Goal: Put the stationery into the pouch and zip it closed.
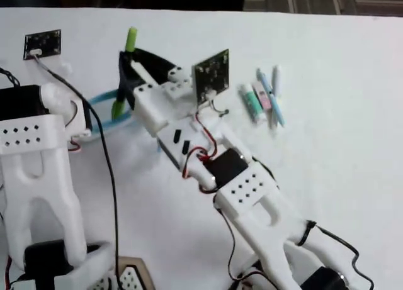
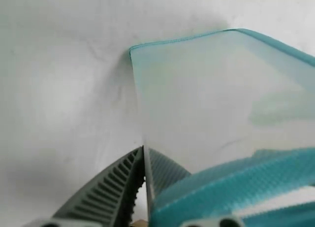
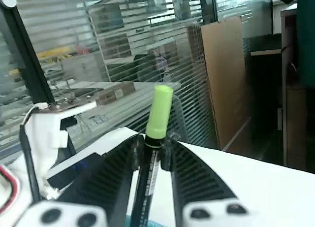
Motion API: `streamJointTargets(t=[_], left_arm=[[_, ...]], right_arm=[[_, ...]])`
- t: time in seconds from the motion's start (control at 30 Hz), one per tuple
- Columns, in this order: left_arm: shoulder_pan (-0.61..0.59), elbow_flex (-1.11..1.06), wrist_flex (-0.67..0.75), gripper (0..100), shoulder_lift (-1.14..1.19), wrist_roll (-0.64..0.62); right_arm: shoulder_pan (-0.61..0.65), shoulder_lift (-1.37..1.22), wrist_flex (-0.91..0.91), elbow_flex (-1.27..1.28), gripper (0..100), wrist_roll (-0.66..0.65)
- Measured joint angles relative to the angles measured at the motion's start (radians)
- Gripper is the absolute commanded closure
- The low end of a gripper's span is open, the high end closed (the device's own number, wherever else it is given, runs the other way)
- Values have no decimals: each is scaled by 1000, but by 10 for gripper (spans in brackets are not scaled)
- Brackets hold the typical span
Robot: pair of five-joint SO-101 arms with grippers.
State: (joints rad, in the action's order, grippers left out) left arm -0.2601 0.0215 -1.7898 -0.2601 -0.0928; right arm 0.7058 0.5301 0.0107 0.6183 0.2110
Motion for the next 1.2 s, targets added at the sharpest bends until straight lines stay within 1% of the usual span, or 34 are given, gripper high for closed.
streamJointTargets(t=[0.07, 0.2, 0.27, 0.33, 0.43, 0.57, 0.6, 0.7, 0.8, 0.87, 0.93, 1.07, 1.2], left_arm=[[0, 0, 0, 977, 0, 0], [0, 2, 0, 977, 0, -5], [0, 2, 0, 977, 0, -2], [0, 2, 0, 977, 0, -2], [0, 2, 0, 977, 0, -2], [0, 2, 0, 977, 0, 0], [0, 2, 0, 977, 0, 0], [0, 2, 0, 977, 0, 0], [0, 2, 0, 977, 0, 0], [0, 2, 0, 977, 0, 0], [0, 2, 0, 977, 0, 0], [0, 2, 0, 977, 0, 0], [0, 2, 0, 977, 0, 0]], right_arm=[[2, -2, 0, 12, 957, -9], [20, 0, 43, 21, 799, -95], [38, -2, 86, 21, 744, -115], [52, -3, 124, 21, 724, -121], [74, -3, 178, -6, 724, -121], [61, -3, 273, -115, 724, -117], [48, -6, 305, -152, 724, -98], [-41, -21, 410, -285, 725, -48], [-176, -74, 557, -431, 726, -37], [-279, -147, 690, -520, 726, -40], [-377, -252, 842, -606, 726, -103], [-496, -489, 1120, -760, 726, -282], [-566, -749, 1250, -916, 726, -388]])
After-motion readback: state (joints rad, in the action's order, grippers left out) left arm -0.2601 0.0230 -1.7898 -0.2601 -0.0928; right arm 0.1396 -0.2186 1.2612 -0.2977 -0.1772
